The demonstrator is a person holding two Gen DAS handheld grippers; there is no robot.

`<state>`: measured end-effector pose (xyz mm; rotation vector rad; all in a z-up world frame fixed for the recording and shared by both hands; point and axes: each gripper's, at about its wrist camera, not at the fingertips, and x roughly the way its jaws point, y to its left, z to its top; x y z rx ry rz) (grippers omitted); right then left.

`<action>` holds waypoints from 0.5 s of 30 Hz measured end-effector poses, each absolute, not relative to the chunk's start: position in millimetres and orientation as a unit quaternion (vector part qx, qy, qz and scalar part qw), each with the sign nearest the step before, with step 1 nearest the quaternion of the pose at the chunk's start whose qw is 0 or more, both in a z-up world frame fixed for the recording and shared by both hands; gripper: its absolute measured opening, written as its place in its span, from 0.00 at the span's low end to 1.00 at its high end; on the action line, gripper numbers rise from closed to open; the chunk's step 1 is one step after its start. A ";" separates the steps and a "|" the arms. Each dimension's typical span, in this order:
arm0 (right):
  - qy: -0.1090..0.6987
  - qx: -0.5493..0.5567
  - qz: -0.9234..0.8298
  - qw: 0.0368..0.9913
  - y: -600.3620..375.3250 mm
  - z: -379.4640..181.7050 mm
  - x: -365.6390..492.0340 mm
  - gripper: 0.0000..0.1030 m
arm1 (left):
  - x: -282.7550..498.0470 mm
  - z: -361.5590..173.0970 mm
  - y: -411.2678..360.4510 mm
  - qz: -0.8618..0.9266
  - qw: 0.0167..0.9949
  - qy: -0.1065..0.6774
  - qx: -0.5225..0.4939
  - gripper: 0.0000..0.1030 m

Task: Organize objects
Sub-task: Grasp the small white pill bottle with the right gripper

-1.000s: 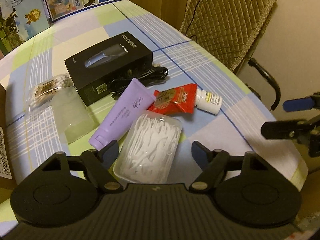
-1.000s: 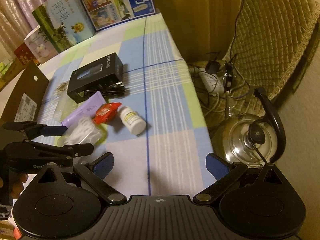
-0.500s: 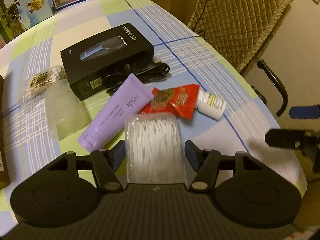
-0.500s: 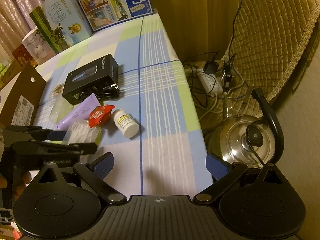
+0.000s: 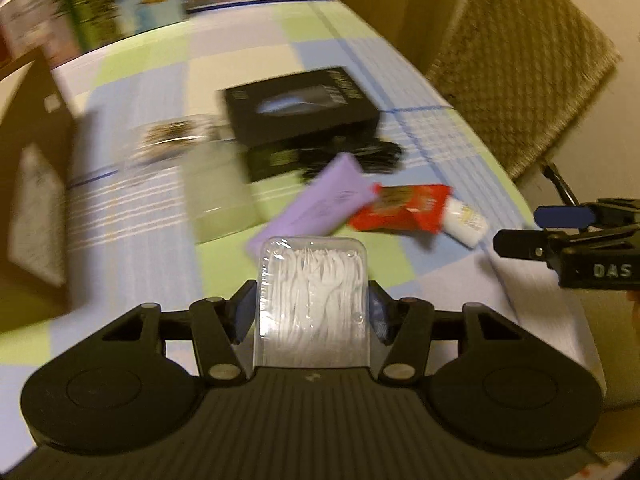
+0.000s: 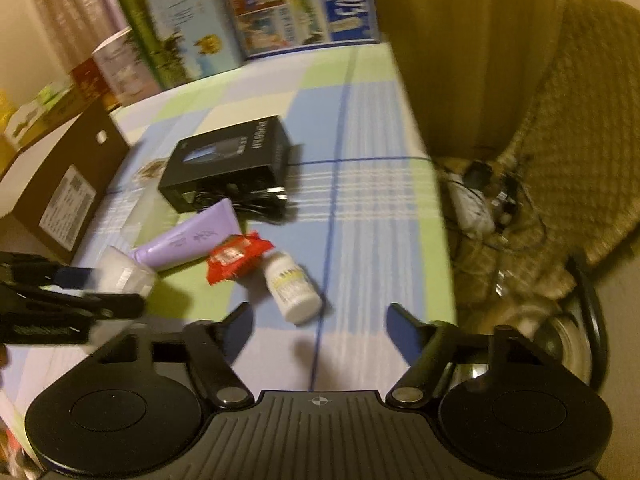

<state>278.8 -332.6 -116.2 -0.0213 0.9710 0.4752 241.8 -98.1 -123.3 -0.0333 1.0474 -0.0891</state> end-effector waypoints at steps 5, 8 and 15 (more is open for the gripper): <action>0.460 -0.044 0.258 0.848 -314.3 -128.3 292.5 0.49 | 226.9 -115.4 -59.3 0.018 0.867 0.497 -0.040 0.51; 0.461 -0.061 0.264 0.845 -305.7 -135.5 299.7 0.45 | 217.2 -111.4 -36.9 0.051 0.866 0.494 -0.057 0.51; 0.454 -0.091 0.278 0.841 -294.2 -145.1 301.4 0.24 | 198.1 -103.8 -8.0 0.086 0.864 0.490 -0.075 0.51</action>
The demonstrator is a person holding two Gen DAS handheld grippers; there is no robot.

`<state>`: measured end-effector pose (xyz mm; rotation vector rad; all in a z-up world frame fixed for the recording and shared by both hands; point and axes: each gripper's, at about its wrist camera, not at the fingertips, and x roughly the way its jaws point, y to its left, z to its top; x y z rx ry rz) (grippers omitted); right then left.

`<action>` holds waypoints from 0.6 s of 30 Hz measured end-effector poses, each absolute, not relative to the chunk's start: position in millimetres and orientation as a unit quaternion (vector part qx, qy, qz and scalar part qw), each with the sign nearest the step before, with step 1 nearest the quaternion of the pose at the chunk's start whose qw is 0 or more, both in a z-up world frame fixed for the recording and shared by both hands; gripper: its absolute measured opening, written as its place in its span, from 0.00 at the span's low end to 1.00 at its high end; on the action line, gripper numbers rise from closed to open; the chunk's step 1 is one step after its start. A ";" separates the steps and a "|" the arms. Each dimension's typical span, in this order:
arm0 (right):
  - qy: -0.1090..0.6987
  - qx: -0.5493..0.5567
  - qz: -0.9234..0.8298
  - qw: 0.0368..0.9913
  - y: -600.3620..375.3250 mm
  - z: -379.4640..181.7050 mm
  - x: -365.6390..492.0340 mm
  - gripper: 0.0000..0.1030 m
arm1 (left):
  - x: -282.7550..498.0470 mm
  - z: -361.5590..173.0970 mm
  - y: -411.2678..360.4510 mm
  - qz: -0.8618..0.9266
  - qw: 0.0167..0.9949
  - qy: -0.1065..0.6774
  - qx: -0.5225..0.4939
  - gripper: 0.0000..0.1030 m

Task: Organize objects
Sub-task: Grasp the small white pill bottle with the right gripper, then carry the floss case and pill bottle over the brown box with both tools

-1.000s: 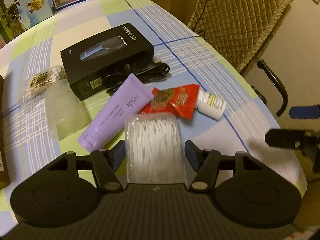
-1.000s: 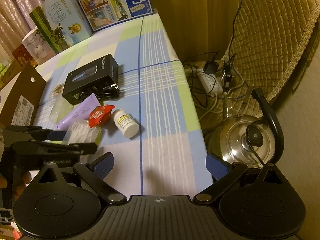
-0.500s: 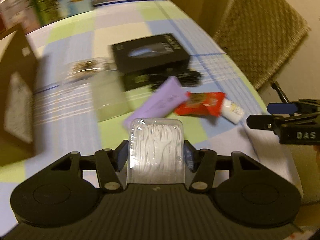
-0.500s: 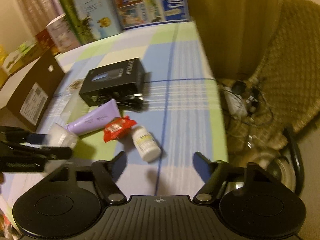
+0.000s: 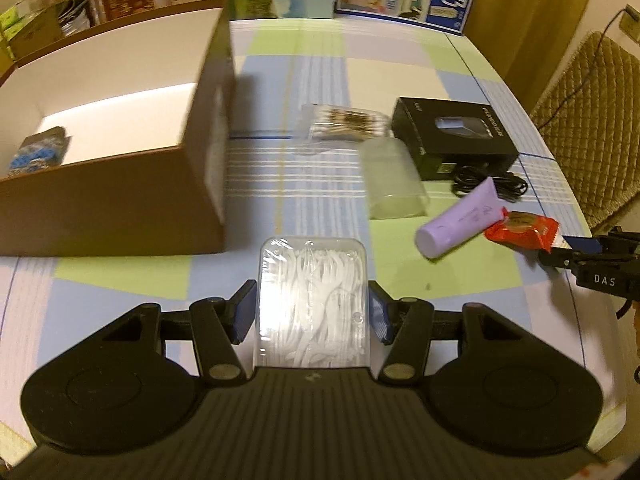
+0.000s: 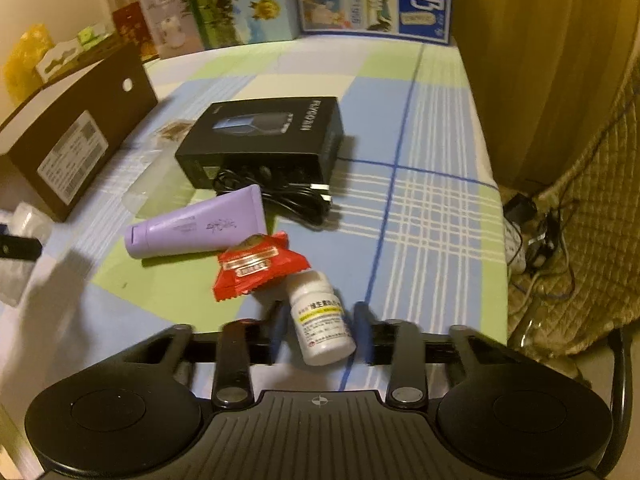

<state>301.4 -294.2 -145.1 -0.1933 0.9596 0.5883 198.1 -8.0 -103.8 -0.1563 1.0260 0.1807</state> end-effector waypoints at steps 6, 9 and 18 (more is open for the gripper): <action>0.464 -0.083 0.274 0.839 -293.6 -140.0 287.6 0.23 | 188.8 -98.2 -3.6 0.081 0.865 0.489 -0.079 0.51; 0.469 -0.065 0.267 0.840 -296.0 -131.6 277.6 0.23 | 185.2 -93.2 -2.0 0.071 0.867 0.486 -0.079 0.51; 0.437 -0.018 0.297 0.849 -280.2 -74.1 247.8 0.23 | 170.3 -58.1 17.1 0.045 0.883 0.461 -0.078 0.51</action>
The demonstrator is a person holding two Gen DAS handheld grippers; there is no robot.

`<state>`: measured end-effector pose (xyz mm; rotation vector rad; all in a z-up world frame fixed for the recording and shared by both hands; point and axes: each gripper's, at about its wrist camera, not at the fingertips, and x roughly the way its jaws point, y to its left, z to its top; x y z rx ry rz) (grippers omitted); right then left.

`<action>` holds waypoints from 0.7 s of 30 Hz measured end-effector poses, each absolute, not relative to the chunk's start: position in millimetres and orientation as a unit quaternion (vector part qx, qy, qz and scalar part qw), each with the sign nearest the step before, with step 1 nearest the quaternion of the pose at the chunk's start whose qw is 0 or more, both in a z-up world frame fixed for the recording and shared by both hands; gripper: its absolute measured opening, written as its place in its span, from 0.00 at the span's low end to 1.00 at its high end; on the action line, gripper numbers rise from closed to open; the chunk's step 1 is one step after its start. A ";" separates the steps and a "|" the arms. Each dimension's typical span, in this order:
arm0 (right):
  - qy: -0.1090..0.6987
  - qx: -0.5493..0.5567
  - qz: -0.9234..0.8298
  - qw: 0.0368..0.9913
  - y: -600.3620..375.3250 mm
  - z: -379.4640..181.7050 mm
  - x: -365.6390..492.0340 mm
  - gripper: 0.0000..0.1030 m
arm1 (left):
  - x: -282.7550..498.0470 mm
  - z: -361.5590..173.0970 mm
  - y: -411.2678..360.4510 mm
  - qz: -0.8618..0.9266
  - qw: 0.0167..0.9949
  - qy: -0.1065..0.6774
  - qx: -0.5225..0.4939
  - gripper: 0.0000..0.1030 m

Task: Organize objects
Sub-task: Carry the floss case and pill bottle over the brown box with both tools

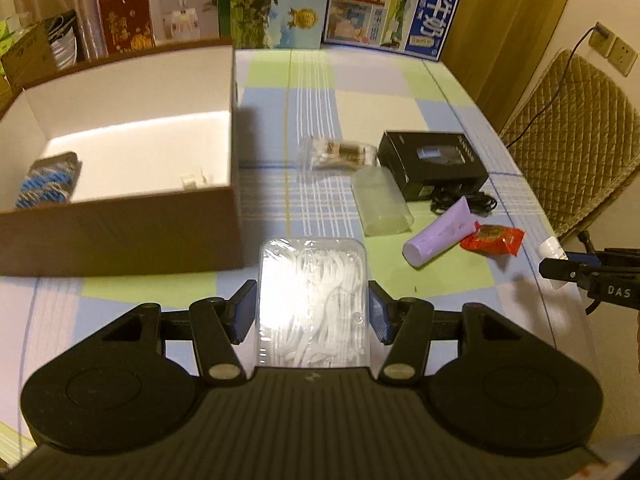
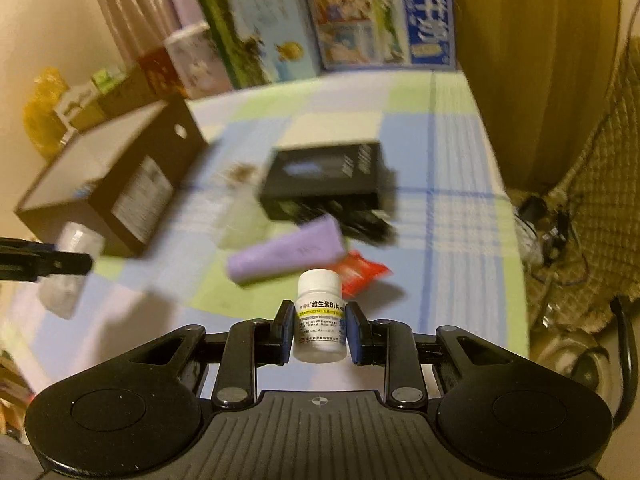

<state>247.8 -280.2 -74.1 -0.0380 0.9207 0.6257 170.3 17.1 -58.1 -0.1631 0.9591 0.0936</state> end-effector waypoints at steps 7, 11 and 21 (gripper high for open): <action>0.402 -0.003 0.359 0.842 -222.5 -37.4 231.3 0.23 | 154.3 -27.0 53.6 0.054 0.894 0.437 -0.082 0.51; 0.389 0.000 0.402 0.829 -178.8 -25.1 225.1 0.23 | 143.7 -13.1 81.4 0.066 0.898 0.425 -0.089 0.51; 0.376 0.002 0.459 0.805 -55.0 -16.6 232.7 0.23 | 142.0 8.1 164.1 0.106 0.906 0.399 -0.098 0.51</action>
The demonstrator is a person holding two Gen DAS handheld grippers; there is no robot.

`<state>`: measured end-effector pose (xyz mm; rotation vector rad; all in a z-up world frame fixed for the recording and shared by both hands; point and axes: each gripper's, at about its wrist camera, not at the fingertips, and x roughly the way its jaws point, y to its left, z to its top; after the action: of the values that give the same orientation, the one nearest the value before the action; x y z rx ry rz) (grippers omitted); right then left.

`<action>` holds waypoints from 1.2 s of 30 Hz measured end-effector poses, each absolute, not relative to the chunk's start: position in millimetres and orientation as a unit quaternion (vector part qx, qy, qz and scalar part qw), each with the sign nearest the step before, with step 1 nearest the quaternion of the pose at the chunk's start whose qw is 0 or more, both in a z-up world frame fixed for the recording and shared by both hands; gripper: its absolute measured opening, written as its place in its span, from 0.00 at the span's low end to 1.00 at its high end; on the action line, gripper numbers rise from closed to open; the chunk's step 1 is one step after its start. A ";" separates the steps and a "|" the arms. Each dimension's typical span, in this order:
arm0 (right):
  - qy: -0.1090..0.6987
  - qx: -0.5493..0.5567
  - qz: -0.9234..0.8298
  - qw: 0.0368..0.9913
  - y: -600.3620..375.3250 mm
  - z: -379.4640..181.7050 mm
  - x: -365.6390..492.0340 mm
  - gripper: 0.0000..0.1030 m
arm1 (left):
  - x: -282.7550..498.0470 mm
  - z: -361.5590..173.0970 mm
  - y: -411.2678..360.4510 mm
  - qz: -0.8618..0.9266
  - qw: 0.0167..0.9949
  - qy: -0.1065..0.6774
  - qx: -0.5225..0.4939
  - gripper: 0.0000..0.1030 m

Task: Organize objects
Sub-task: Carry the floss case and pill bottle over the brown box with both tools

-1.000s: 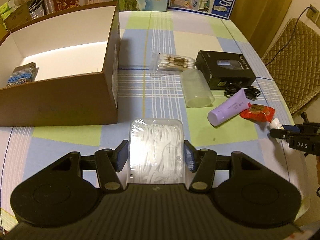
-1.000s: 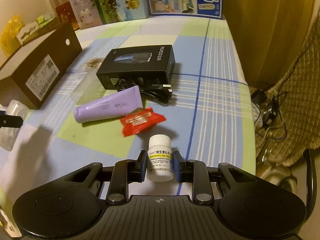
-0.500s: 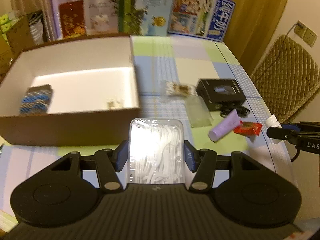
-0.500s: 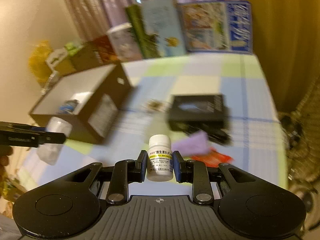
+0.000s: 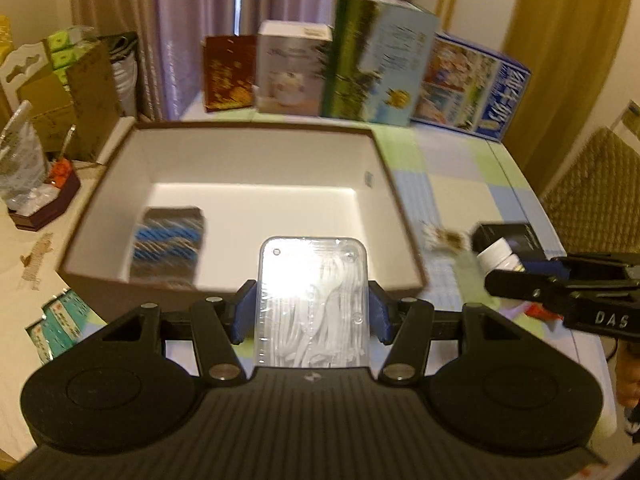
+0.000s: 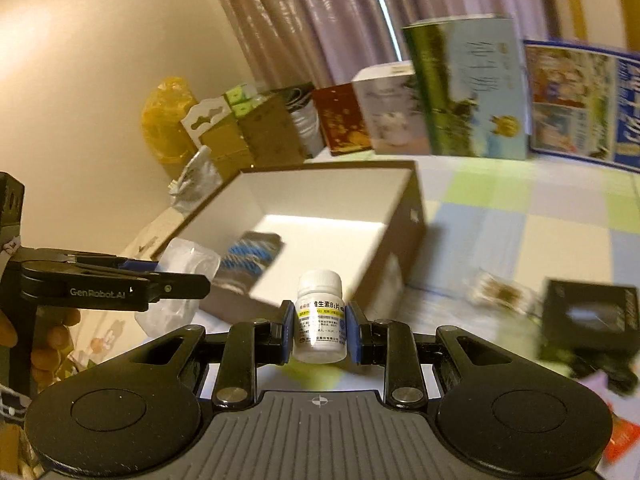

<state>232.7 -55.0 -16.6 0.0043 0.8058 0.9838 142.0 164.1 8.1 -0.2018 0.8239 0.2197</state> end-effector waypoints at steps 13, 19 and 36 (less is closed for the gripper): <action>0.402 -0.012 0.430 0.808 57.4 -38.9 266.6 0.23 | 198.5 -6.0 250.4 0.122 0.902 0.407 -0.072 0.51; 0.427 -0.022 0.400 0.810 77.9 -55.7 275.8 0.23 | 225.0 -36.0 269.8 0.113 0.887 0.441 -0.080 0.51; 0.464 -0.036 0.354 0.811 102.5 -84.1 295.0 0.23 | 270.7 -102.3 285.6 0.063 0.847 0.521 -0.080 0.51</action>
<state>295.0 102.5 -84.1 -0.0761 0.9916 0.7568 270.7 285.6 -102.3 -0.1680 1.0994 0.1323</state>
